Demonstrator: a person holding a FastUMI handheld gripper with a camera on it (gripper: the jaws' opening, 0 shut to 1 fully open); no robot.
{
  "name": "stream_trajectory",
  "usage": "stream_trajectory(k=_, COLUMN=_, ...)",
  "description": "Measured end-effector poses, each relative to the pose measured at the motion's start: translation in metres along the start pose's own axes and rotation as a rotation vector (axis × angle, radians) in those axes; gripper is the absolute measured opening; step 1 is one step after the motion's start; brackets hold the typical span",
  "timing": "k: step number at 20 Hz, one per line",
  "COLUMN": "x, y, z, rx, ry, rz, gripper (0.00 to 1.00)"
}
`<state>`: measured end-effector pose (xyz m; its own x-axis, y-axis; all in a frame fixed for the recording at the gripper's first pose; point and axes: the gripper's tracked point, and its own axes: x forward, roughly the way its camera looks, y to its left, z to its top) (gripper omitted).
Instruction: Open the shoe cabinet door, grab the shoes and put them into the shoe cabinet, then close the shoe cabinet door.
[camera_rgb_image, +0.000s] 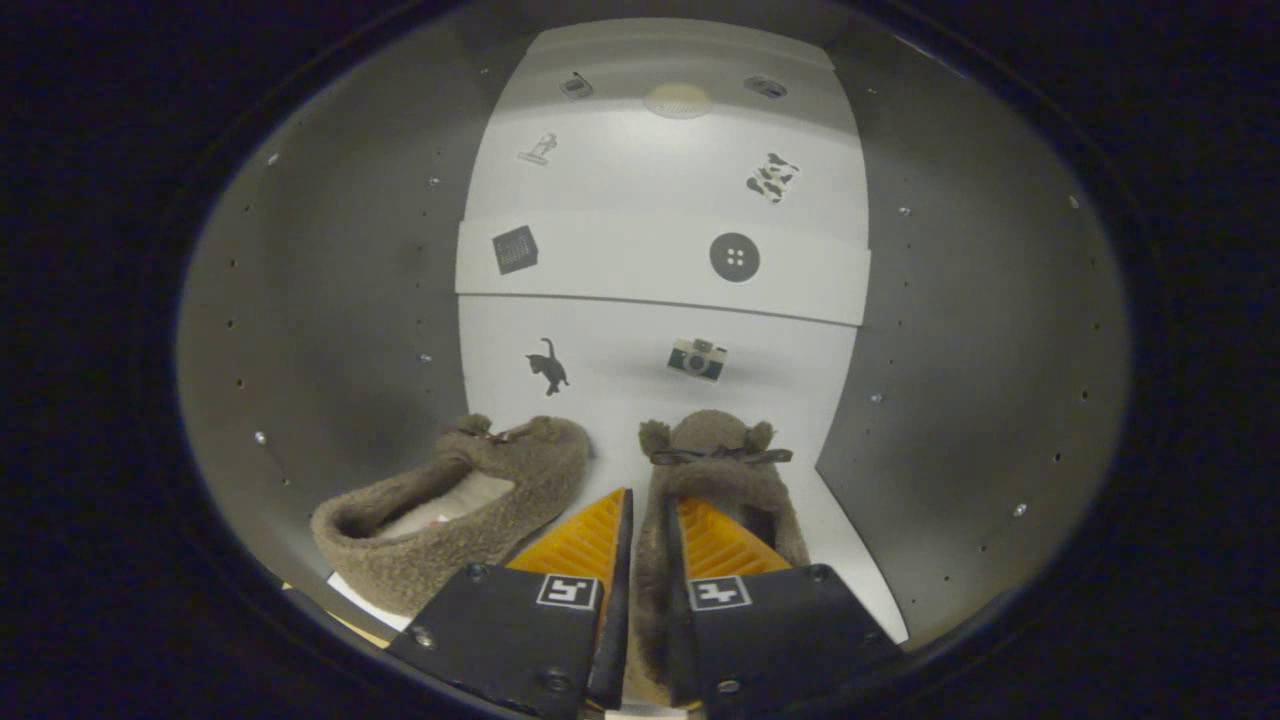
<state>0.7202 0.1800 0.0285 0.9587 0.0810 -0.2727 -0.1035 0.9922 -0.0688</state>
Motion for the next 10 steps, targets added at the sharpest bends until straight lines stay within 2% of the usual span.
stream_trajectory(k=6, x=-0.036, y=-0.009, z=0.009, rx=0.007, ry=-0.016, rz=-0.043, gripper=0.57)
stream_trajectory(k=8, x=-0.055, y=-0.006, z=0.009, rx=0.017, ry=-0.024, rz=-0.037, gripper=0.60)
stream_trajectory(k=10, x=-0.078, y=-0.001, z=0.011, rx=0.031, ry=-0.060, rz=-0.024, gripper=0.72)
